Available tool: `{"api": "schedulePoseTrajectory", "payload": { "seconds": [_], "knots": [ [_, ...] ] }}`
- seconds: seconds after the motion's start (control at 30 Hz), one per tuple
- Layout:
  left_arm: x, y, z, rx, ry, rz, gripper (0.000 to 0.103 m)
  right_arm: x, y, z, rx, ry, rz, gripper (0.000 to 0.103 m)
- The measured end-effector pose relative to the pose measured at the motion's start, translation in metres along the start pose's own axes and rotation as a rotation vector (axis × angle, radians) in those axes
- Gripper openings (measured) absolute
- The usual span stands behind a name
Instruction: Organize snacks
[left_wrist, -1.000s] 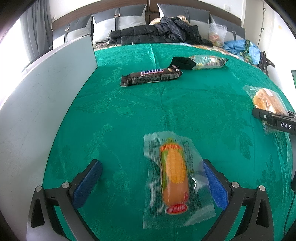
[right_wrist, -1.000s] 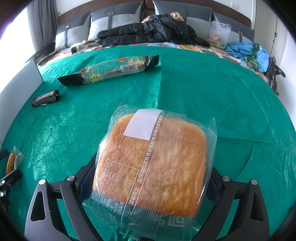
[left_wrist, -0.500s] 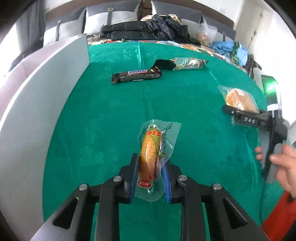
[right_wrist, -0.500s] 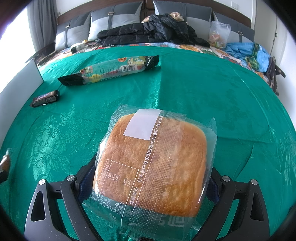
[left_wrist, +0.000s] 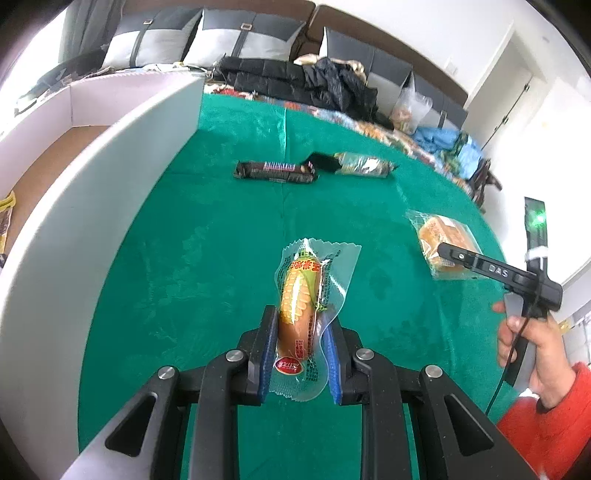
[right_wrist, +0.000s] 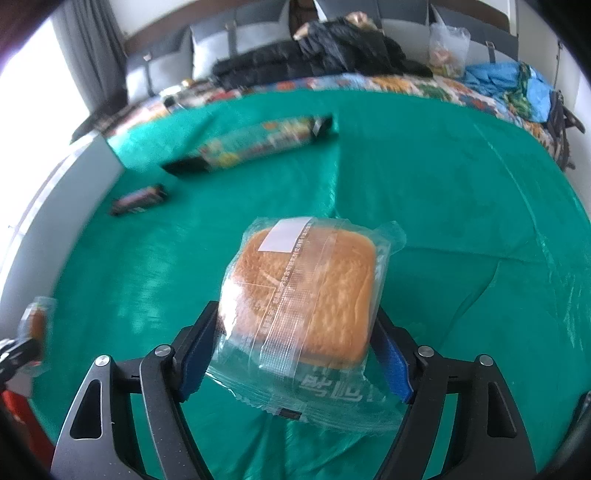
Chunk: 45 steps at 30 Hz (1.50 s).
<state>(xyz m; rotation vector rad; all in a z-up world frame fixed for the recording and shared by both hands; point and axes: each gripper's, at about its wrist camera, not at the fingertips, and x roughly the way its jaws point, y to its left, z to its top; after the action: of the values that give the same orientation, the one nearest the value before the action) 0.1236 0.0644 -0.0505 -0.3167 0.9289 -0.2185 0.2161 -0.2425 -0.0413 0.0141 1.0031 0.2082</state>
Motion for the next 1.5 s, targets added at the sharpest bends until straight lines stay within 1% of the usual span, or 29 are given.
{"api": "schedulePoseTrajectory", "payload": {
  "seconds": [0.03,0.13,0.2,0.3,0.4,0.47,0.5,0.57,0.6,0.63,0.67,0.7,0.73,0.77,0.8,0.83,0.87,0.9,0.93,1.03,1.1,1.17,1.23,1.3,1.37,1.4,1.43,1.47,1.5],
  "knots": [
    [-0.007,0.002,0.001,-0.009,-0.01,-0.012,0.023,-0.01,0.003,0.001,0.0,-0.018,0.014,0.079],
    [-0.027,0.008,0.006,-0.036,-0.045,-0.043,0.023,-0.04,0.014,0.003,0.018,-0.067,0.096,0.079],
    [-0.046,0.017,0.012,-0.072,-0.079,-0.074,0.023,-0.058,0.029,0.007,0.013,-0.095,0.147,0.079],
    [-0.073,0.033,0.022,-0.12,-0.127,-0.098,0.023,-0.077,0.062,0.015,-0.036,-0.118,0.191,0.079],
    [-0.106,0.063,0.035,-0.182,-0.186,-0.103,0.023,-0.093,0.107,0.024,-0.1,-0.141,0.251,0.079],
    [-0.131,0.093,0.041,-0.222,-0.231,-0.074,0.023,-0.104,0.151,0.034,-0.157,-0.159,0.305,0.079],
    [-0.144,0.11,0.043,-0.235,-0.254,-0.038,0.023,-0.108,0.172,0.037,-0.183,-0.163,0.329,0.079],
    [-0.162,0.138,0.045,-0.261,-0.276,0.024,0.023,-0.112,0.222,0.047,-0.236,-0.164,0.394,0.079],
    [-0.169,0.152,0.044,-0.275,-0.28,0.049,0.023,-0.114,0.241,0.051,-0.256,-0.163,0.421,0.079],
    [-0.179,0.171,0.043,-0.291,-0.282,0.096,0.023,-0.116,0.271,0.056,-0.288,-0.16,0.458,0.079],
    [-0.183,0.182,0.042,-0.298,-0.278,0.133,0.023,-0.117,0.292,0.057,-0.312,-0.155,0.482,0.079],
    [-0.188,0.194,0.039,-0.305,-0.268,0.176,0.024,-0.116,0.323,0.059,-0.342,-0.142,0.515,0.082],
    [-0.19,0.207,0.037,-0.321,-0.246,0.225,0.035,-0.112,0.349,0.061,-0.362,-0.117,0.549,0.082],
    [-0.192,0.222,0.035,-0.343,-0.217,0.261,0.061,-0.103,0.376,0.064,-0.377,-0.064,0.583,0.082],
    [-0.194,0.236,0.031,-0.37,-0.199,0.3,0.074,-0.092,0.397,0.065,-0.383,-0.001,0.61,0.084],
    [-0.197,0.244,0.026,-0.386,-0.2,0.323,0.085,-0.078,0.42,0.065,-0.388,0.086,0.617,0.084],
    [-0.203,0.253,0.019,-0.411,-0.217,0.351,0.085,-0.066,0.435,0.065,-0.383,0.14,0.605,0.084],
    [-0.208,0.259,0.013,-0.423,-0.227,0.355,0.085,-0.06,0.442,0.066,-0.375,0.153,0.599,0.084],
    [-0.214,0.265,0.005,-0.437,-0.239,0.348,0.087,-0.056,0.449,0.067,-0.366,0.148,0.592,0.084],
    [-0.225,0.271,-0.01,-0.455,-0.268,0.354,0.088,-0.061,0.448,0.069,-0.355,0.1,0.604,0.084],
    [-0.222,0.269,-0.015,-0.45,-0.264,0.351,0.088,-0.066,0.435,0.068,-0.358,0.048,0.577,0.084],
    [-0.22,0.263,-0.018,-0.437,-0.262,0.335,0.088,-0.065,0.413,0.066,-0.377,0.007,0.509,0.084],
    [-0.216,0.239,-0.016,-0.403,-0.268,0.305,0.088,-0.052,0.385,0.057,-0.397,-0.007,0.404,0.084],
    [-0.211,0.21,-0.016,-0.348,-0.271,0.265,0.088,-0.031,0.334,0.033,-0.424,-0.015,0.273,0.084],
    [-0.203,0.177,-0.014,-0.29,-0.265,0.225,0.088,-0.005,0.265,-0.002,-0.432,-0.026,0.104,0.084],
    [-0.195,0.156,-0.015,-0.252,-0.258,0.198,0.09,0.005,0.233,-0.017,-0.414,-0.015,0.032,0.084],
    [-0.187,0.138,-0.015,-0.219,-0.249,0.174,0.095,0.013,0.201,-0.03,-0.381,-0.001,-0.025,0.084],
    [-0.178,0.122,-0.015,-0.191,-0.24,0.154,0.1,0.017,0.154,-0.046,-0.313,0.012,-0.08,0.084],
    [-0.164,0.101,-0.016,-0.154,-0.224,0.129,0.101,0.017,0.124,-0.054,-0.261,0.01,-0.103,0.084]
  ]
}}
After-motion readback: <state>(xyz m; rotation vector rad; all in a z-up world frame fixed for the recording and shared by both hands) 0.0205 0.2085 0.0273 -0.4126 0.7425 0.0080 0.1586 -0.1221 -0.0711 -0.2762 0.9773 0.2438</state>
